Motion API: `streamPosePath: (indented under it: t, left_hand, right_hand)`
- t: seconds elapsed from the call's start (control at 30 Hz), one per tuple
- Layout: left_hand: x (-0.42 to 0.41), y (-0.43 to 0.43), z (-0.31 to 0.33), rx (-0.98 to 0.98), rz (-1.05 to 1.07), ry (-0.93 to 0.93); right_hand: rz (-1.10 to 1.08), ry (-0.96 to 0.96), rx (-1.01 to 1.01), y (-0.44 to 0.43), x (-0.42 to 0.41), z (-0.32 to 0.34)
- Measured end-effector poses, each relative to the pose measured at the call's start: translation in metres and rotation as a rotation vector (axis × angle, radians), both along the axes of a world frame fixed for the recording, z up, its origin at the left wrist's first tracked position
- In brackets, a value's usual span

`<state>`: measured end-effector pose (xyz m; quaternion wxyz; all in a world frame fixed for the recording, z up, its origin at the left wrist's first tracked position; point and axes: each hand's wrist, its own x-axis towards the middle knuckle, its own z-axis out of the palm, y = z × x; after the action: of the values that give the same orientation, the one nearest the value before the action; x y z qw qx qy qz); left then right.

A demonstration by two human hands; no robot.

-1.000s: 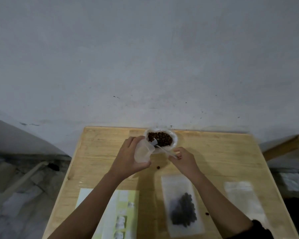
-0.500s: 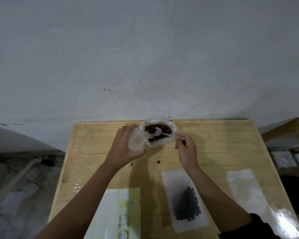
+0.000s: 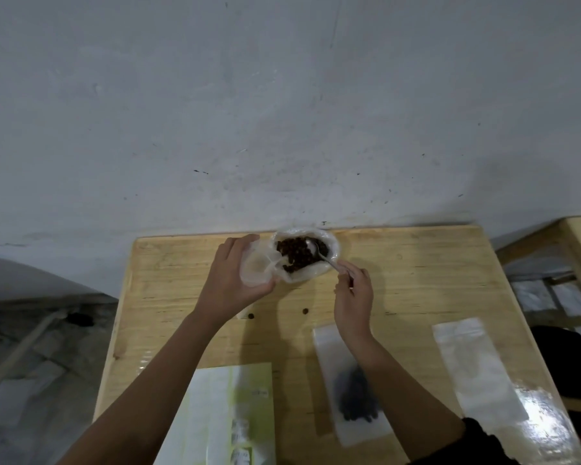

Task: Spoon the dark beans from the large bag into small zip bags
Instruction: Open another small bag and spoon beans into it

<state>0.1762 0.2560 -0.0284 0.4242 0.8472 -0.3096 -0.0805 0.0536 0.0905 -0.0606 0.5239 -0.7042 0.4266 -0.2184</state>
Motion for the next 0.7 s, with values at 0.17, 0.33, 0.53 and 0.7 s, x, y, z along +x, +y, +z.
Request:
streamPosePath:
  t: [0.17, 0.33, 0.53, 0.7]
  left_hand:
    - [-0.001, 0.015, 0.000, 0.014, 0.016, -0.018]
    - [-0.004, 0.018, 0.000, 0.037, 0.025, -0.022]
    - [-0.003, 0.007, -0.001, 0.109, 0.114, -0.123]
    - [-0.003, -0.009, -0.001, 0.285, 0.161, -0.199]
  right_hand:
    - [-0.132, -0.139, 0.462, 0.014, 0.020, -0.002]
    - [-0.251, -0.217, 0.718, 0.012, 0.028, -0.001]
    - [-0.286, -0.279, 0.740, -0.007, 0.016, 0.007]
    - [-0.252, -0.327, 0.659, -0.027, 0.000, 0.023]
